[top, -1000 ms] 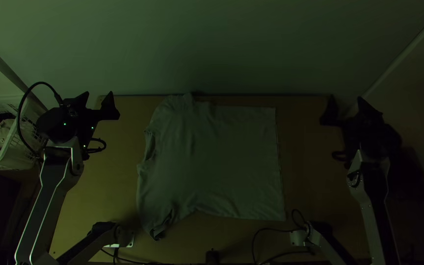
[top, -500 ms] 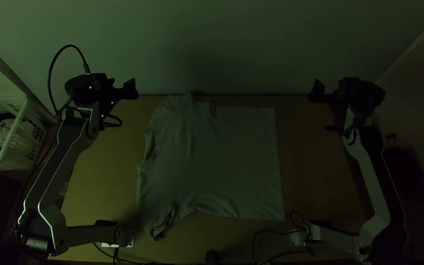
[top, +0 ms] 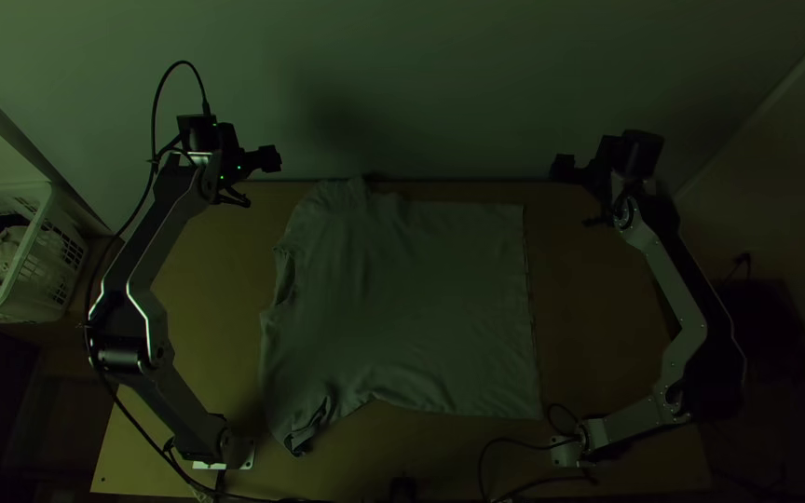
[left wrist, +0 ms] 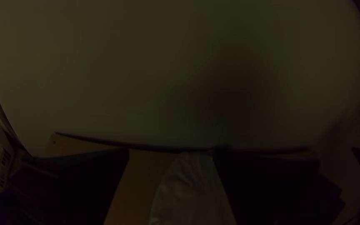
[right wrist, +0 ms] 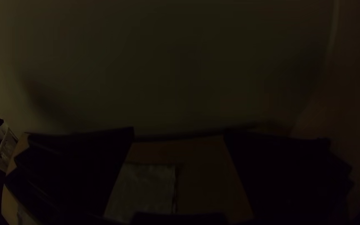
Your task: Fold the t-shirt
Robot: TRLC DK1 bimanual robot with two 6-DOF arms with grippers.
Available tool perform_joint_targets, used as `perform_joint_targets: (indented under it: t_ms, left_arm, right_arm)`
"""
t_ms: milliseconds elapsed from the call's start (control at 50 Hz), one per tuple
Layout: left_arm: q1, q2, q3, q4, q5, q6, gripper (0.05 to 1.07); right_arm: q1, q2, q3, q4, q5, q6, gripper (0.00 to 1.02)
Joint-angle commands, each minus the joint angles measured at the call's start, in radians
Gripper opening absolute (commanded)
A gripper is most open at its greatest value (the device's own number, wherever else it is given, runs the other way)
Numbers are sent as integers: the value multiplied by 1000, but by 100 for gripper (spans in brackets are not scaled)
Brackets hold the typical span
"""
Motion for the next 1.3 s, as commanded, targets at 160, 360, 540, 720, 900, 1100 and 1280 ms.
perform_joint_targets:
  t_ms: [160, 360, 540, 720, 900, 1100, 1280]
  left_arm:
    - [-1, 231, 194, -123, 9, -38, 98]
    - [-5, 360, 298, -138, 0, -40, 92]
    - [-18, 463, 409, -180, -2, -38, 92]
    - [-39, 526, 433, -178, -6, -9, 81]
    - [-56, 570, 445, -178, -29, 18, 80]
    - [-70, 613, 459, -166, -86, 45, 80]
    - [-84, 638, 459, -143, -102, 51, 80]
  right_arm:
    - [21, 176, 146, -81, 13, 54, 99]
    - [27, 272, 223, -114, 14, 80, 99]
    - [33, 343, 279, -162, 14, 105, 99]
    - [35, 364, 279, -162, 14, 105, 99]
    - [37, 378, 278, -162, 14, 106, 99]
    - [46, 383, 272, -162, 14, 112, 98]
    - [50, 383, 255, -162, 14, 116, 98]
